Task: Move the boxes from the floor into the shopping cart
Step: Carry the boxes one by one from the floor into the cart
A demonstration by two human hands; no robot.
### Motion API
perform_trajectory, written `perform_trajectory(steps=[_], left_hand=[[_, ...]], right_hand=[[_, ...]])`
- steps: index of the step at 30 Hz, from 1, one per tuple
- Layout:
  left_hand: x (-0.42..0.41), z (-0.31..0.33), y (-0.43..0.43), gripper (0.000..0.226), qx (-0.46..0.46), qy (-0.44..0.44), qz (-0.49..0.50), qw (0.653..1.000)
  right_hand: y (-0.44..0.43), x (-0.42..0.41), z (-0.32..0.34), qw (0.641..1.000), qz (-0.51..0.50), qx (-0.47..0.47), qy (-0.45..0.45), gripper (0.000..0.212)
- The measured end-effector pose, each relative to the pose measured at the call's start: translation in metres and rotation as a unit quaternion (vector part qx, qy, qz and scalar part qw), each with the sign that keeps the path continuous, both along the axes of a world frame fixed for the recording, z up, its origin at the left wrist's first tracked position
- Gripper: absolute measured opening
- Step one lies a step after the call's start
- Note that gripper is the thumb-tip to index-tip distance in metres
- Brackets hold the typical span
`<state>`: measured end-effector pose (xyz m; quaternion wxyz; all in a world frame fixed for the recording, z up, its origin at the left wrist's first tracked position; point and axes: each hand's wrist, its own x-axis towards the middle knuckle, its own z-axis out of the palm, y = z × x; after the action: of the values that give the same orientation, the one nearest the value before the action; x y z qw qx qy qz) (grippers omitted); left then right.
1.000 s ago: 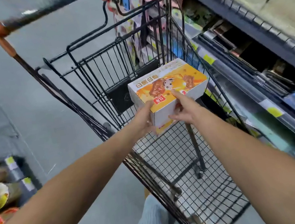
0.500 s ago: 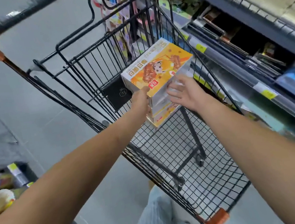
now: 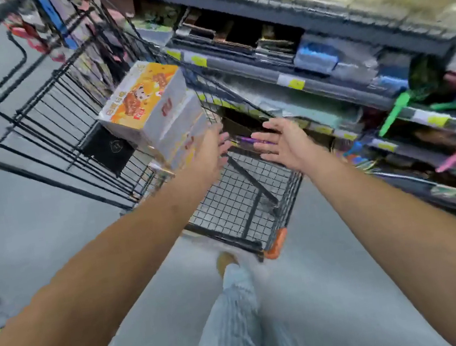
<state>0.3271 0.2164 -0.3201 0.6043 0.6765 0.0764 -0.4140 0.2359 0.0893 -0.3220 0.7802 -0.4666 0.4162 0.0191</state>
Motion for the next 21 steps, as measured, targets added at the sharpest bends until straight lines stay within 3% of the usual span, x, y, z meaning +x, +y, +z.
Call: perform_trajectory(steps=[7,12,21], left_hand=[[-0.161,0.015,-0.059,0.043,-0.034,0.02,-0.15,0.988],[-0.274,0.018,-0.111,0.045,-0.021,0.011,-0.275,0.961],[-0.457,0.018,-0.223,0.047,-0.017,0.014,-0.496,0.868]], right_hand=[[-0.027,-0.188,0.005,0.993,-0.111,-0.036,-0.004,0.019],[-0.05,-0.32,0.009,0.979,-0.197,-0.045,0.005,0.019],[-0.108,-0.515,-0.001,0.923,-0.381,-0.042,0.037,0.024]])
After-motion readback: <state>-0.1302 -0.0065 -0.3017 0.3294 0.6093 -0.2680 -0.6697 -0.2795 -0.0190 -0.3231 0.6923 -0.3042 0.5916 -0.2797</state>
